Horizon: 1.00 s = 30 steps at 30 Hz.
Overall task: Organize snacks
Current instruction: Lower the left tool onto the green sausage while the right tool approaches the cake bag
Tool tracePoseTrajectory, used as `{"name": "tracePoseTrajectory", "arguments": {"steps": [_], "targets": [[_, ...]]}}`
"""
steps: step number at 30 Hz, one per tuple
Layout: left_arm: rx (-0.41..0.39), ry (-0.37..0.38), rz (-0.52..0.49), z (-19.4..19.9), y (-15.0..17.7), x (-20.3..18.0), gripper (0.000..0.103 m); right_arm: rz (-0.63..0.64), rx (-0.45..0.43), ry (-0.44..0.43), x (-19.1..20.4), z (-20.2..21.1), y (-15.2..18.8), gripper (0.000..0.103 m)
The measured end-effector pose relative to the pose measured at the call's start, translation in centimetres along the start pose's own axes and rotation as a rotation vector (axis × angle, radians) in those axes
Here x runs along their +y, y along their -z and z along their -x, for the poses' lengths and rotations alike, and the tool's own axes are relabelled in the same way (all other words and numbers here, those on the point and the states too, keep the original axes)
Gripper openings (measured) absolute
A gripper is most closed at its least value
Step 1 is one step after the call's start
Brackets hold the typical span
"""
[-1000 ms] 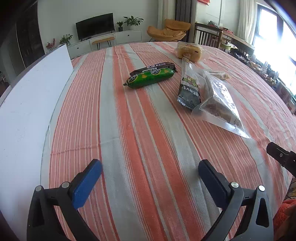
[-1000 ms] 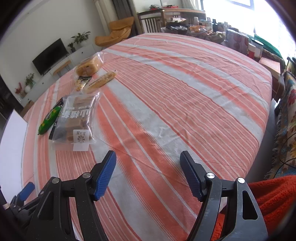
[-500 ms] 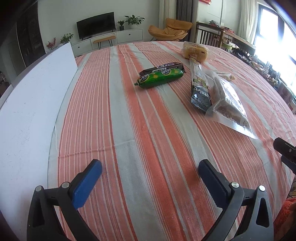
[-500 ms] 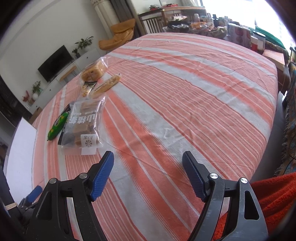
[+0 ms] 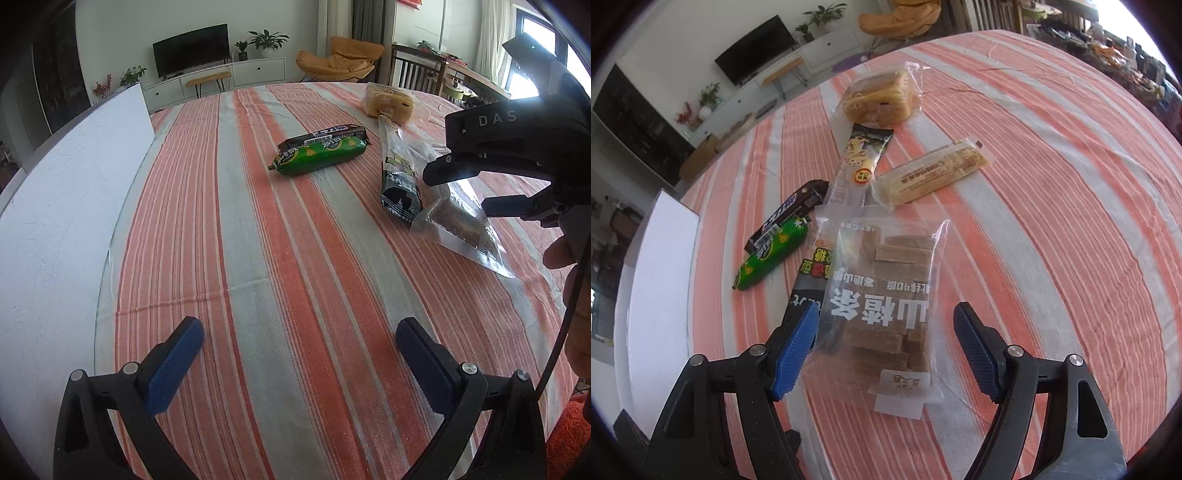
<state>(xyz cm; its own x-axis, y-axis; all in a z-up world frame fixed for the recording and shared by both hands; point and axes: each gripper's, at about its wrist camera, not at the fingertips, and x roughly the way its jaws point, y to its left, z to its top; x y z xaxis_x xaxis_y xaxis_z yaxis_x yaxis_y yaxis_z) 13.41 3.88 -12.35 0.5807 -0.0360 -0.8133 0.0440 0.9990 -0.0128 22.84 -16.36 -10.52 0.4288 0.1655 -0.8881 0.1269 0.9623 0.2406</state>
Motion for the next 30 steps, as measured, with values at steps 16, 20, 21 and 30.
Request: {"name": "tracePoseTrajectory", "arguments": {"steps": [16,20,21,30], "targets": [[0.0,0.0,0.0,0.0,0.0,0.0,0.103,0.236,-0.117,0.164,-1.7,0.6,4.0,0.083],[0.0,0.0,0.0,0.0,0.0,0.0,0.103,0.229,-0.143,0.15,-2.4,1.2,4.8,0.075],[0.0,0.0,-0.001,0.0,0.0,0.0,0.103,0.222,-0.158,0.158,-2.7,1.4,5.4,0.075],[0.0,-0.001,-0.001,0.0,0.0,0.0,0.103,0.147,-0.233,0.186,-4.3,2.5,7.1,0.082]]}}
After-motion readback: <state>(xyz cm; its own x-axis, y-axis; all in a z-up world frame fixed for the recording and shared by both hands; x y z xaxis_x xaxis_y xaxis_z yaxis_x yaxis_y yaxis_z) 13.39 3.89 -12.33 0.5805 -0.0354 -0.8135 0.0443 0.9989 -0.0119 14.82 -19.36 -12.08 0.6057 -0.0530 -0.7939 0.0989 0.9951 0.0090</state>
